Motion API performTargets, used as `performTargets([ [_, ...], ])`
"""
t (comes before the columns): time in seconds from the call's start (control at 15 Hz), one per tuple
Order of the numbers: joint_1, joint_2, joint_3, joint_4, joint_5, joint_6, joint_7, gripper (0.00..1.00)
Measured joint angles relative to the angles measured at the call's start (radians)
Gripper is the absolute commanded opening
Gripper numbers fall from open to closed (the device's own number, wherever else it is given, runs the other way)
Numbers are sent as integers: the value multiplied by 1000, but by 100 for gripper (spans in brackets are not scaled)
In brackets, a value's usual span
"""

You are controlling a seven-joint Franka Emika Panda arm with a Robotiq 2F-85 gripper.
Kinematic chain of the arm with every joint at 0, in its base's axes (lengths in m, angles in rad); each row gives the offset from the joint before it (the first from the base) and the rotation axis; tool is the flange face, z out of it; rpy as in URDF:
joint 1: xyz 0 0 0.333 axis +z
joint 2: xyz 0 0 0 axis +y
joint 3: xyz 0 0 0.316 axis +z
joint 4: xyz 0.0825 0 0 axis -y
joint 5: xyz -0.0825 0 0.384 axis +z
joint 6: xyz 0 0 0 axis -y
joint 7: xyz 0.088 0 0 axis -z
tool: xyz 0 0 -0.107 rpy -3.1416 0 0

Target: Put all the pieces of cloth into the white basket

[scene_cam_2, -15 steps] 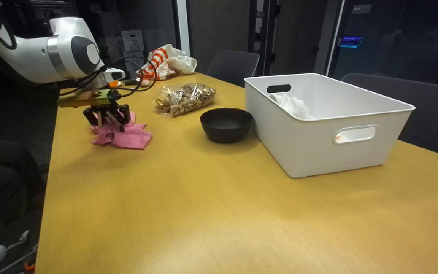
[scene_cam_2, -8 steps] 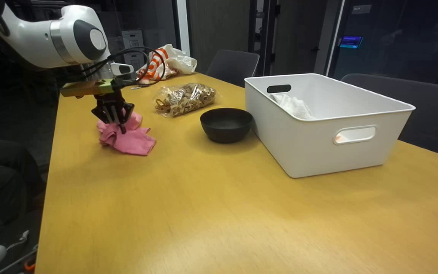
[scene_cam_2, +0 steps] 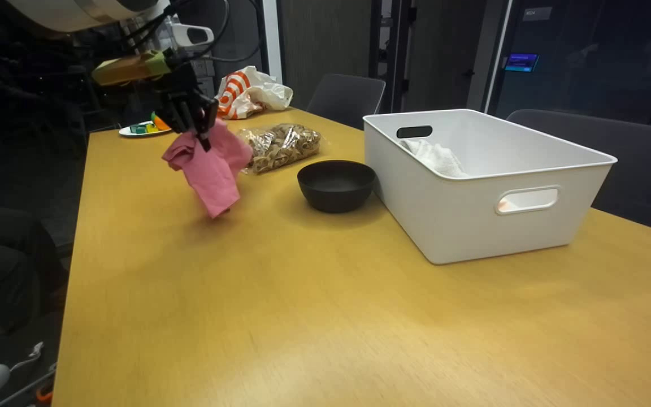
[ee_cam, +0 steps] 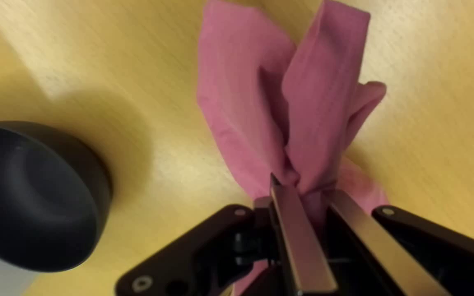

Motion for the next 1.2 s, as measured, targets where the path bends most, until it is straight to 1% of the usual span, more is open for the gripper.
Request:
performTargets([
  [0.33,-90,-102,-17,11,-34,20,121,8],
  [0.53,-152,-118,-30,29,-69,64,201,9],
  [0.73,-218,-117,-44,49,-128,127,291,8],
  [0.93,-257,-116,-43,88,-218,144,439,8],
  [1.2,-287,-93,-39,162,-399,145,687,8],
])
